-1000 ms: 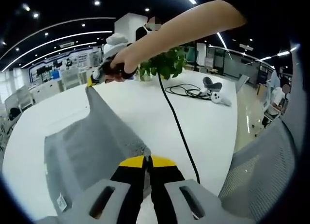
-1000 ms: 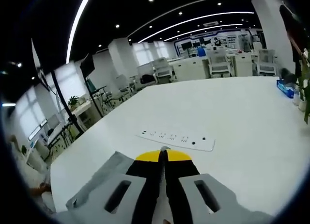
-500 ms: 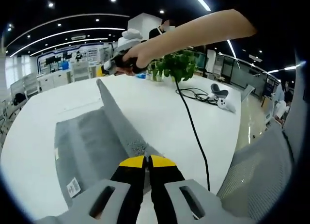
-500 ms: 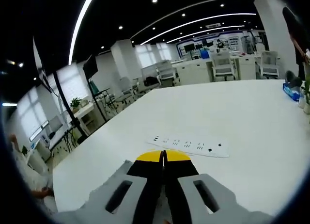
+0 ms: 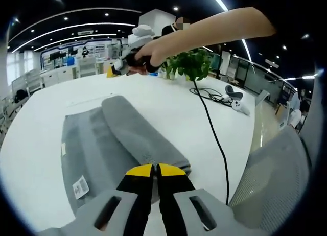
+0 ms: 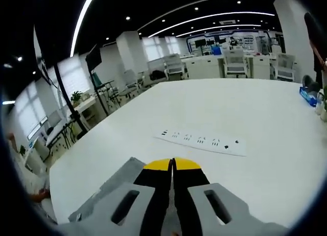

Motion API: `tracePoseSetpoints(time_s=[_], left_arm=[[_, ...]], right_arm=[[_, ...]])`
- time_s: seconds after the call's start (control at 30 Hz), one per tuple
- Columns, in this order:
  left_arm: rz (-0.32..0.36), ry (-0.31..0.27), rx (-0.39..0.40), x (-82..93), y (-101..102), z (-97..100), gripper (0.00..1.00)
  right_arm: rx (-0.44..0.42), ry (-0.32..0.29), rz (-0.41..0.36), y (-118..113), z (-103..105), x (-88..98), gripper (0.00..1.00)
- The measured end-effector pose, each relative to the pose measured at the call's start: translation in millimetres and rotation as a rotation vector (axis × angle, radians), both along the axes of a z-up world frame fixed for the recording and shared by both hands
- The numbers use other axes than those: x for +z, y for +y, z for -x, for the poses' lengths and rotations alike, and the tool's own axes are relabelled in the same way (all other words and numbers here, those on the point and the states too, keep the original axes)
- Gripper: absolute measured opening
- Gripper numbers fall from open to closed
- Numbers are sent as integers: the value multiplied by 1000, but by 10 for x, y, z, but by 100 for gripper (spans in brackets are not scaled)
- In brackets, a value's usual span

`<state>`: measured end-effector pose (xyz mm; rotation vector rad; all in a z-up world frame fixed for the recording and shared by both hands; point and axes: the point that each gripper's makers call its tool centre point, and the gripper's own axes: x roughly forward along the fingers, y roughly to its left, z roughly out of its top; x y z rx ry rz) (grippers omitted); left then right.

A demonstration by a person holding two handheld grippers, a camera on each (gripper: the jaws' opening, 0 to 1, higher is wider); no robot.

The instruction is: Fold the towel on the table until its edges align and the towel forms a compact rectangular stack.

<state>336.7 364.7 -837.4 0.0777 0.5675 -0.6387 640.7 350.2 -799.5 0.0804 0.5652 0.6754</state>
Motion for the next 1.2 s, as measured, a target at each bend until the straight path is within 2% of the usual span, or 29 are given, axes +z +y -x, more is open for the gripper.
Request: tracePoseSetpoints(time_s=[0.17,0.43,0.6,0.77,1.03,1.2], left_arm=[[7,15,-4,-36,-1,17,3],[13,38,-15,-112,14,41,3],[17,50,-18,-161,23,49,3],[19,62,-27,-221,11,63,3],[28,79,-16,-287,41,64,3],[41,101,6,-348,63,83,3]], right_arm=[[16,18,29,74,1,-114,0],[71,45,145,178,86,-433,8],[79,49,183,202,116,-564,14],[98,57,226,214,139,-697,15],[97,79,253,216,166,-906,20],[71,82,234,230,148,-992,20]])
